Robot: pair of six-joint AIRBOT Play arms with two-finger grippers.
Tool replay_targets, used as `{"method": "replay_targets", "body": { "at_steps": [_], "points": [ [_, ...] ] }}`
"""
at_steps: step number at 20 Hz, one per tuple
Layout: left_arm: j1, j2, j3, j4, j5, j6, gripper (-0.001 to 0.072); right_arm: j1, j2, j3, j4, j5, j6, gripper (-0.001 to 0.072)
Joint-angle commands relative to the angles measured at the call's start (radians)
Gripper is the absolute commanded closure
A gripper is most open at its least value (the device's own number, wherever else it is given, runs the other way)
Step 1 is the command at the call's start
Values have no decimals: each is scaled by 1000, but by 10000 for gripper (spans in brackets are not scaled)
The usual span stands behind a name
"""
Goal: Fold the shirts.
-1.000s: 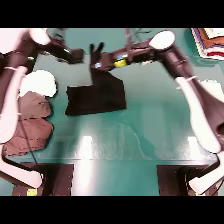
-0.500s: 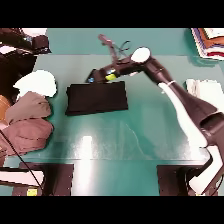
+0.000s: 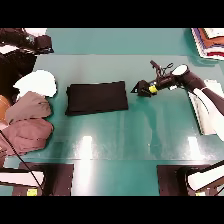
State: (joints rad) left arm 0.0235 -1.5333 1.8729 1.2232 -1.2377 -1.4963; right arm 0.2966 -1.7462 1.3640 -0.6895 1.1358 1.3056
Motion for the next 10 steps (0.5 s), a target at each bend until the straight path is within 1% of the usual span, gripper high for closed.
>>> {"method": "replay_targets", "body": {
  "at_steps": [1, 6, 7, 9, 10],
  "points": [
    [-40, 0, 1, 0, 36, 12, 679, 5, -69, -32, 98, -32, -8, 135],
    [-55, 0, 1, -6, 53, 12, 679, 146, -216, 163, 168, -40, -8, 140],
    [-55, 0, 1, -6, 51, 12, 679, 170, -241, 208, 173, -43, -7, 176],
    [-55, 0, 1, -18, 50, 12, 680, 207, -280, 291, 165, -37, -8, 399],
    [-55, 0, 1, -24, 51, 12, 680, 217, -290, 322, 151, -37, -8, 564]
  ]
}}
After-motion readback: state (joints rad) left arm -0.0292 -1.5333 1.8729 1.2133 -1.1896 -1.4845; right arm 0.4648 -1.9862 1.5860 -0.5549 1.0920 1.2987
